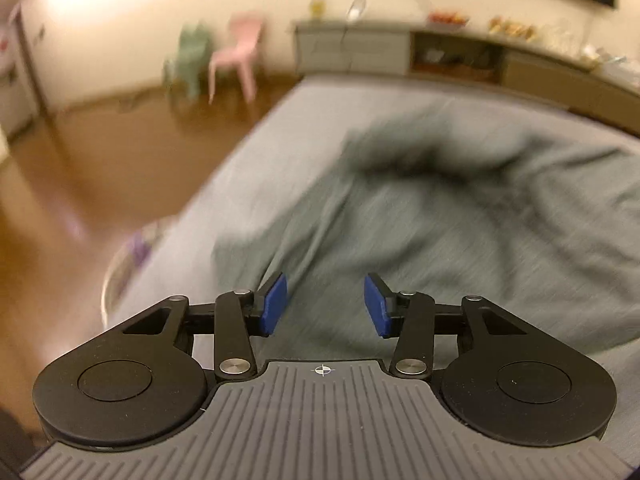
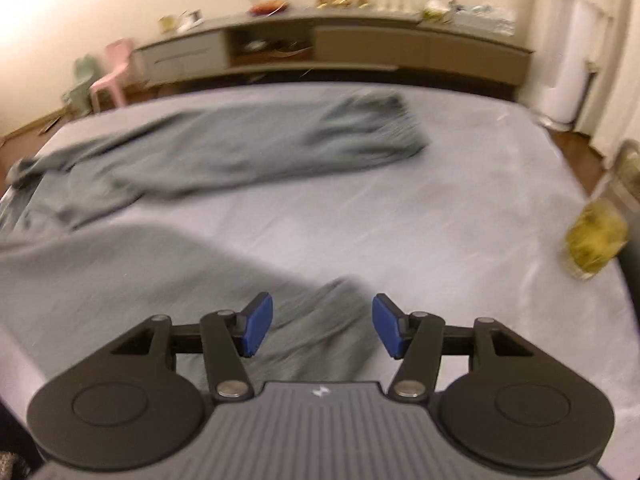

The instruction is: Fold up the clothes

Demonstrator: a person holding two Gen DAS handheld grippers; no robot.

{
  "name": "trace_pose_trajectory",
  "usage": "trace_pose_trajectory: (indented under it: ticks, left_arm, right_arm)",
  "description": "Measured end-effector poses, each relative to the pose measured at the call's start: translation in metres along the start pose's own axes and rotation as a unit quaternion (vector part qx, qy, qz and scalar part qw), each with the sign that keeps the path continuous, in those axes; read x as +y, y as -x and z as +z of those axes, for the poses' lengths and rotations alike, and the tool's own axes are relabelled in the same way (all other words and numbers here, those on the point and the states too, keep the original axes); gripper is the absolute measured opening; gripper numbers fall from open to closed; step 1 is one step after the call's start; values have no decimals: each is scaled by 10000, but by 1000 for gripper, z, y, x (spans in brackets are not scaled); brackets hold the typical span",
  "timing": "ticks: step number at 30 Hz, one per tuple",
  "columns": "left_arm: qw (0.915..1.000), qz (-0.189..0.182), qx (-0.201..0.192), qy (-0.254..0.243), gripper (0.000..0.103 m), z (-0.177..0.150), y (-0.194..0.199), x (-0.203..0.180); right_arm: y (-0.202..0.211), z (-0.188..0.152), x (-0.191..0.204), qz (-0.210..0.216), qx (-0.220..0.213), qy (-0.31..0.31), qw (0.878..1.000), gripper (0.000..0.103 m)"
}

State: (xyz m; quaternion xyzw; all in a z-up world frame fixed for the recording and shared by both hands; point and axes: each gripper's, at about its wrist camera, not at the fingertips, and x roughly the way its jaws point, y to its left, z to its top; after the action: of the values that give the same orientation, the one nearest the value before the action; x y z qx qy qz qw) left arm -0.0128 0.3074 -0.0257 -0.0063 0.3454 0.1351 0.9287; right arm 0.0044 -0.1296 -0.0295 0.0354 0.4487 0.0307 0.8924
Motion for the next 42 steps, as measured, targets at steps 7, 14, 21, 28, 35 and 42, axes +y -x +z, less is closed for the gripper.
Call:
trace_pose_trajectory:
  ticks: [7,14,21,28,35,42]
  left_arm:
    - [9989,22,247,-406,42,33,-54,-39]
    - [9950,261,691,-668,53,59,-121,-65]
    - [9945,480,930,-19,54,64,-138,-37]
    - [9983,-106,524,224,50,43,-69,-13]
    - [9952,-607,762,37,51,-17,-22,16]
    - [9950,-432,883,-175,50,-51,-19,36]
  right_arm:
    - [-56,-21,81,19,718,1309,9888,79]
    - [-19,-12,22,-1440,109,1338,9804,6]
    - [10,-52,-82,-1417,954,423,9844,53]
    - [16,-37,-77,-1852,64,38,9827,62]
    - [-69,-16,-24,-1016,319,621,9924,68]
    - [-78,-26,-51,-1287,551,251,9898,71]
